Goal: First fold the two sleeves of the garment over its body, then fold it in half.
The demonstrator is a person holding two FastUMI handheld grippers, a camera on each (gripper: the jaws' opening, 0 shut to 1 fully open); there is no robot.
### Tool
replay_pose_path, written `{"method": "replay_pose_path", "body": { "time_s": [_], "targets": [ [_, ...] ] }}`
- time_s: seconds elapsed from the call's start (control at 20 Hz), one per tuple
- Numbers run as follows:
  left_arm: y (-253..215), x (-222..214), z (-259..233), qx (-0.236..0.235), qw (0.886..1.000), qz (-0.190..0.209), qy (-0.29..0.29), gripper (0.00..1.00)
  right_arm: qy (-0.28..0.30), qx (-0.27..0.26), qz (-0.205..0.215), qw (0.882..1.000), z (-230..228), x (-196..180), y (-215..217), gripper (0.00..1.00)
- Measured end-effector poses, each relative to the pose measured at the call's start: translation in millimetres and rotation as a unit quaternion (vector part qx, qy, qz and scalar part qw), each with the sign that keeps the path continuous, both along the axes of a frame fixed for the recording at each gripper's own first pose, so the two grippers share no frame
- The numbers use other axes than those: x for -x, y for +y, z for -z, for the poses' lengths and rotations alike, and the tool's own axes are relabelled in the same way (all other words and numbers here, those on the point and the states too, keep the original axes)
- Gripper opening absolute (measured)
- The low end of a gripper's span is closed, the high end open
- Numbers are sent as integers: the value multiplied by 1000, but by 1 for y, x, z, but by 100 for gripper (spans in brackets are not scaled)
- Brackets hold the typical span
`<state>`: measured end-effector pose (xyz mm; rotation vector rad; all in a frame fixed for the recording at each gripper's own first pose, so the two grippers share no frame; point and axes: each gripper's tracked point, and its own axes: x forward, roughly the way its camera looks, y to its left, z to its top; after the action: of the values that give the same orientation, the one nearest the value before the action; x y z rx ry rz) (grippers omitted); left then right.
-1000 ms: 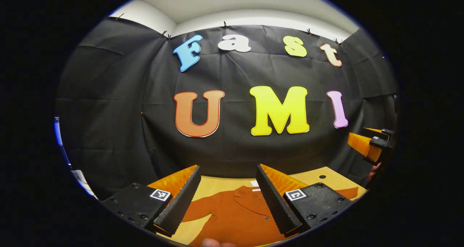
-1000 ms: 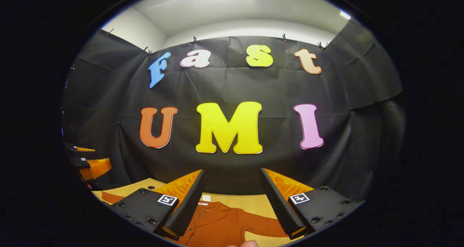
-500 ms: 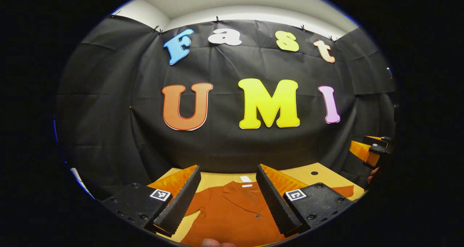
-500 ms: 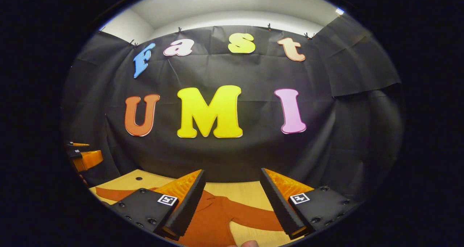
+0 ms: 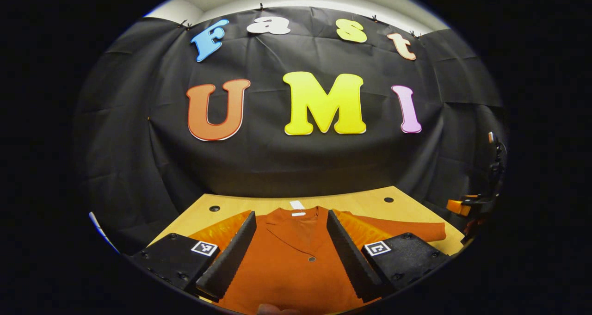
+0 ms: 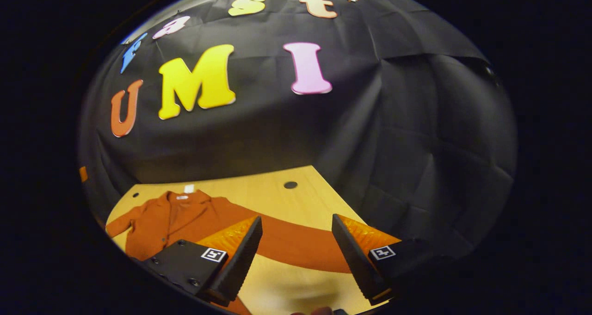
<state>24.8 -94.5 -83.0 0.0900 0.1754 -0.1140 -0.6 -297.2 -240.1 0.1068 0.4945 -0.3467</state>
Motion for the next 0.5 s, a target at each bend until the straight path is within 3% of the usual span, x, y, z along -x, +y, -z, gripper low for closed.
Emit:
{"method": "replay_pose_path", "body": {
  "time_s": [0.25, 0.4, 0.5],
  "targets": [
    [-13, -2, 8, -18, 1000, -14, 20, 99, 79, -26, 35, 996, 80, -1, -52, 97],
    [-20, -2, 11, -29, 999, -26, 27, 99, 122, -54, 56, 989, 116, 7, -58, 94],
    [-27, -3, 8, -26, 999, -30, 23, 99, 137, -49, 62, 987, 133, 16, -59, 98]
  ]
}}
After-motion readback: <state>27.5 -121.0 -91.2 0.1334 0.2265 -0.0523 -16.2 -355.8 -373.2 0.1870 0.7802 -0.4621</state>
